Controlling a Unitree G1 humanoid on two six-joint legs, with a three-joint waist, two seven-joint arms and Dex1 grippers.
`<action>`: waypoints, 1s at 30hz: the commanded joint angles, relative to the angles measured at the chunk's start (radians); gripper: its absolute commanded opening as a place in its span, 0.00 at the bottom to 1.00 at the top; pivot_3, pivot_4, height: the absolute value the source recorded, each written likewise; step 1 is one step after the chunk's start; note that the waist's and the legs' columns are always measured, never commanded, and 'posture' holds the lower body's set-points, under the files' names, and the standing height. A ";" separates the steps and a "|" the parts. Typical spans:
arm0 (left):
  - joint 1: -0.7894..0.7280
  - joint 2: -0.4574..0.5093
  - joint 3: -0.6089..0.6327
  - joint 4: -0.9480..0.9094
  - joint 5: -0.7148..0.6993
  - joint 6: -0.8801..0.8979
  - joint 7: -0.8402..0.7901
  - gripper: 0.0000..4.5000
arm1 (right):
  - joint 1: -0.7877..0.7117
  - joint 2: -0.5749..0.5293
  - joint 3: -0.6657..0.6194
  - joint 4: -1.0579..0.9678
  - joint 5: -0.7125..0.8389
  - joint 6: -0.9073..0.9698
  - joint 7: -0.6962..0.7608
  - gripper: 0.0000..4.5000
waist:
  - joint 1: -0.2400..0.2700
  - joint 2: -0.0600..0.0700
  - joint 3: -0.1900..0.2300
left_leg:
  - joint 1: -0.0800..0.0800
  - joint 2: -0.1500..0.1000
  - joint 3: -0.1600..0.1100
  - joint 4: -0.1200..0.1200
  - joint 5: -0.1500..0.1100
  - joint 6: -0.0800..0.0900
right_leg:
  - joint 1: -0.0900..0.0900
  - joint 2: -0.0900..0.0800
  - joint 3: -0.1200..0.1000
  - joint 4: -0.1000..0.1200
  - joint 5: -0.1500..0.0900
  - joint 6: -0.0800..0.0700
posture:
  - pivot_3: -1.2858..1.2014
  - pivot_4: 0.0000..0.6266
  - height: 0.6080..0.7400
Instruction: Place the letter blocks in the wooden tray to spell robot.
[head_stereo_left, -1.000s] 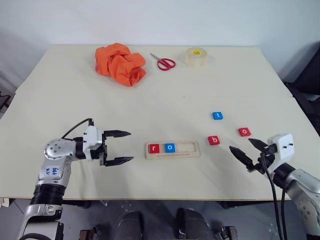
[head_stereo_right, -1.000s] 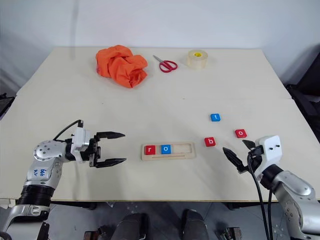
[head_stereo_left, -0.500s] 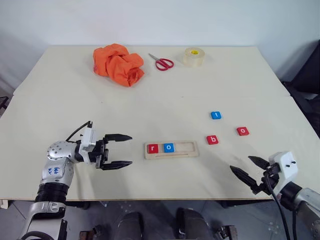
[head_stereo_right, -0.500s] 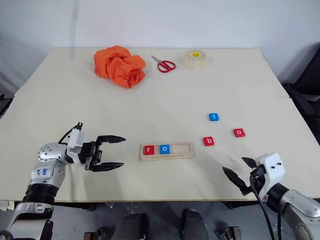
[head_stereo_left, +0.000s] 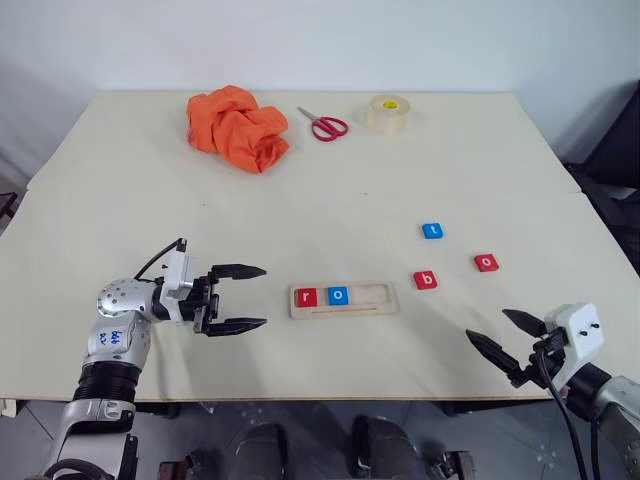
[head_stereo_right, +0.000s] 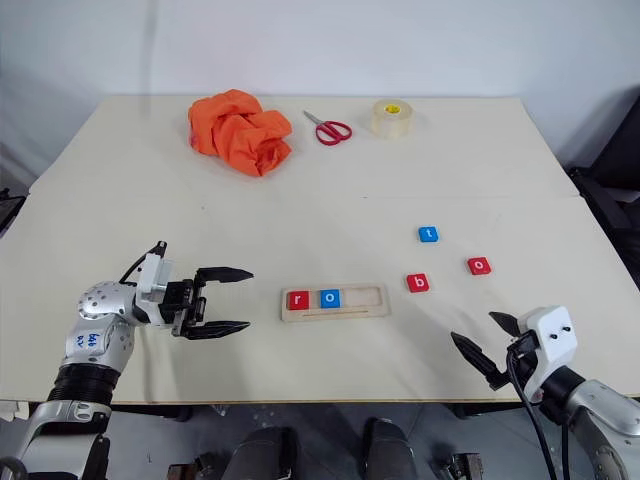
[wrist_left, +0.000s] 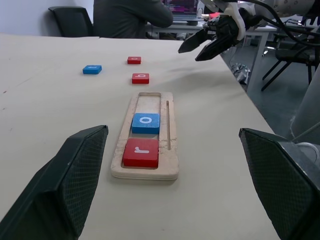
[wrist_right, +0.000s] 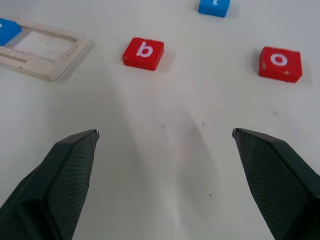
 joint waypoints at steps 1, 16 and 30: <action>-0.012 -0.003 0.010 -0.030 -0.022 0.001 -0.032 0.99 | -0.075 0.029 0.001 -0.008 0.010 0.019 -0.075 1.00 | -0.002 0.000 0.000 | 0.000 0.000 0.000 0.000 0.000 0.000 | 0.000 0.000 0.000 0.000 0.000 0.000 | 0.52 0.24 1.00; 0.088 -0.023 0.035 -0.155 -0.031 0.015 0.039 0.99 | -0.537 0.167 0.311 0.077 -0.086 0.375 -0.402 1.00 | -0.004 0.000 0.000 | -0.003 0.001 0.001 0.000 -0.001 0.001 | -0.003 0.000 0.000 0.001 0.000 -0.001 | 0.52 0.24 1.00; 0.174 -0.005 0.078 -0.239 -0.041 0.038 0.073 0.99 | -0.509 0.202 0.331 -0.023 -0.154 0.491 -0.505 1.00 | -0.003 0.000 0.000 | -0.011 0.000 0.000 0.003 -0.002 0.002 | -0.009 0.000 0.000 0.001 0.000 0.000 | 0.52 0.24 1.00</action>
